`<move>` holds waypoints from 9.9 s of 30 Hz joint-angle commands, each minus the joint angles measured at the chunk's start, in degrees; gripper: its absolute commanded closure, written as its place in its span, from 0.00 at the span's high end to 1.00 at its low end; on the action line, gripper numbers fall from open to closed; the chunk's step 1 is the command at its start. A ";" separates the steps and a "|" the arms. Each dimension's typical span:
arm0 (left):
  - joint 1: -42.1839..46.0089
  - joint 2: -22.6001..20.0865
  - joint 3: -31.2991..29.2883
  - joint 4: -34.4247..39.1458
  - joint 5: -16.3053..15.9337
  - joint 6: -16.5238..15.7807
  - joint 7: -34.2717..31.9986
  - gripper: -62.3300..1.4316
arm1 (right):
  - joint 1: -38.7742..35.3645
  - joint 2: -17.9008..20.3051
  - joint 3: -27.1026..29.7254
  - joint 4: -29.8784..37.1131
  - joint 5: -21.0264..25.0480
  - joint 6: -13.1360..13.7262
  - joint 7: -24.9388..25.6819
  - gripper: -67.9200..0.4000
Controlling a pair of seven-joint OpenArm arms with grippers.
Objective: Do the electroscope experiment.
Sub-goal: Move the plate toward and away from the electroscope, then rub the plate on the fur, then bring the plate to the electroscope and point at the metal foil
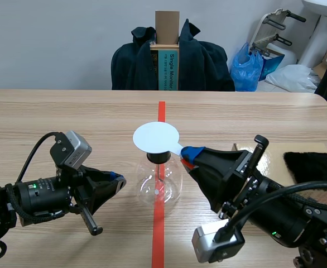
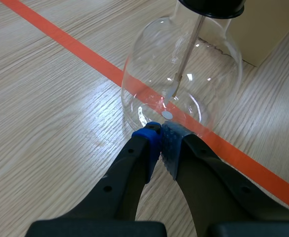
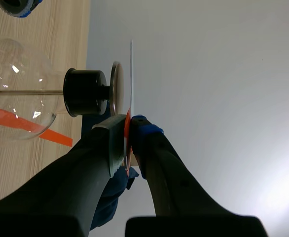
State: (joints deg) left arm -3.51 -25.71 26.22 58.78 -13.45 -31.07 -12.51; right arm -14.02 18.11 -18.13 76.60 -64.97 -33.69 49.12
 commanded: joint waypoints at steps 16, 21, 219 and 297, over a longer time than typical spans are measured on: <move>-0.13 0.31 -0.42 0.83 -0.39 0.04 -0.98 0.07 | 0.66 0.28 0.07 0.63 0.72 -0.57 -17.40 0.02; -0.13 0.31 -0.42 0.83 -0.42 0.04 -0.98 0.07 | 0.50 0.28 0.07 0.63 2.27 -0.57 -23.74 0.02; 46.31 -16.04 -28.92 39.95 -0.42 -0.98 -14.67 1.00 | -13.75 -11.32 35.41 -4.35 2.58 9.31 -13.57 0.02; 1.44 -0.66 3.52 0.09 2.62 5.29 -8.85 0.05 | -16.63 -11.78 21.20 32.35 13.29 12.33 -13.75 0.02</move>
State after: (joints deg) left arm -1.89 -26.81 30.35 57.84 -10.44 -25.67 -20.40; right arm -31.18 6.17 2.70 108.86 -52.25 -20.69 35.70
